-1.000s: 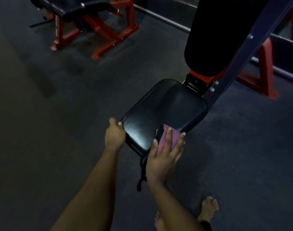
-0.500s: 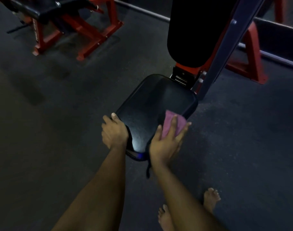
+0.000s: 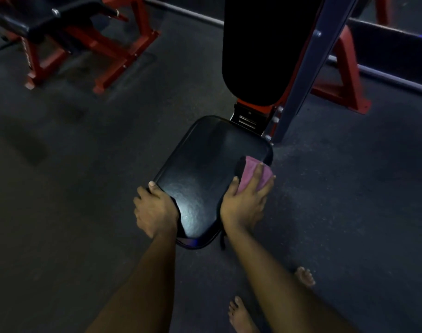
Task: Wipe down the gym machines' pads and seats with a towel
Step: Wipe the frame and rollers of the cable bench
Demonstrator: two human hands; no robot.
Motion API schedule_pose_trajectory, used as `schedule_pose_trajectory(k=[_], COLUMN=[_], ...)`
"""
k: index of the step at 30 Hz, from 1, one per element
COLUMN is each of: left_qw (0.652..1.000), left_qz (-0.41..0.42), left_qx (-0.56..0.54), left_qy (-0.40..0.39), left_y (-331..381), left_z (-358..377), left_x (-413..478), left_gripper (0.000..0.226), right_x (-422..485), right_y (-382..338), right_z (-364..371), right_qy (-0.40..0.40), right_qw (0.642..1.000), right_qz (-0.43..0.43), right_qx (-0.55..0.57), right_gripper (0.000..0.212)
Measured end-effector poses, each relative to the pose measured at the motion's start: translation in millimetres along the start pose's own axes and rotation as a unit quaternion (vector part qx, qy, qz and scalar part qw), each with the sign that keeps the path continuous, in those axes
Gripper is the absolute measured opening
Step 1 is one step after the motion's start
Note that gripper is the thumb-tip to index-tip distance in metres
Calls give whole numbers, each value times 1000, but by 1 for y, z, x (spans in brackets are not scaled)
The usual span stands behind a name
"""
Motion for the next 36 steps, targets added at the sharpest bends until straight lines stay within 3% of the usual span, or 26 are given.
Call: schedule_pose_trajectory(k=[7,13,22,28,31,33,36], left_qw=[1000,1000,1000,1000,1000,1000,1000], left_qz=[6,7,7,2,-5,-7,-16], left_qx=[2,-5,2,6,10,11,7], left_qy=[3,-2,7,6,2,2,7], left_y=[0,2,3,2,3,2,1], left_z=[0,-2,0,1,1,1,2], left_x=[0,-1,-1,0,0,0,1], left_gripper=[52,53,47,46,46,45,44], right_x=[113,70,158,151,145,136,110], right_y=[-1,-26,-79,-85,-84,-106,-151], right_z=[-12,-11,15,12,11,26,71], right_qy=[-13,-45,-122,-145,-106,-73,-90], right_qw=[998,983,946,937,936,919,888], right_qz=[43,-149,-135,-236,-235,-262,-345], right_qx=[36,-101,-268,-215,-239,-287,-291], right_gripper=[64,71,43,42,48,47,46])
Point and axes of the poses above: each hand's wrist, its own x-axis towards the middle knuckle, its own z-axis out of the palm, y = z × x, the point moved 9 cm from there along x, towards the middle knuckle, and after that the axes turned 6 degrees about y, right-handed, at the moved point
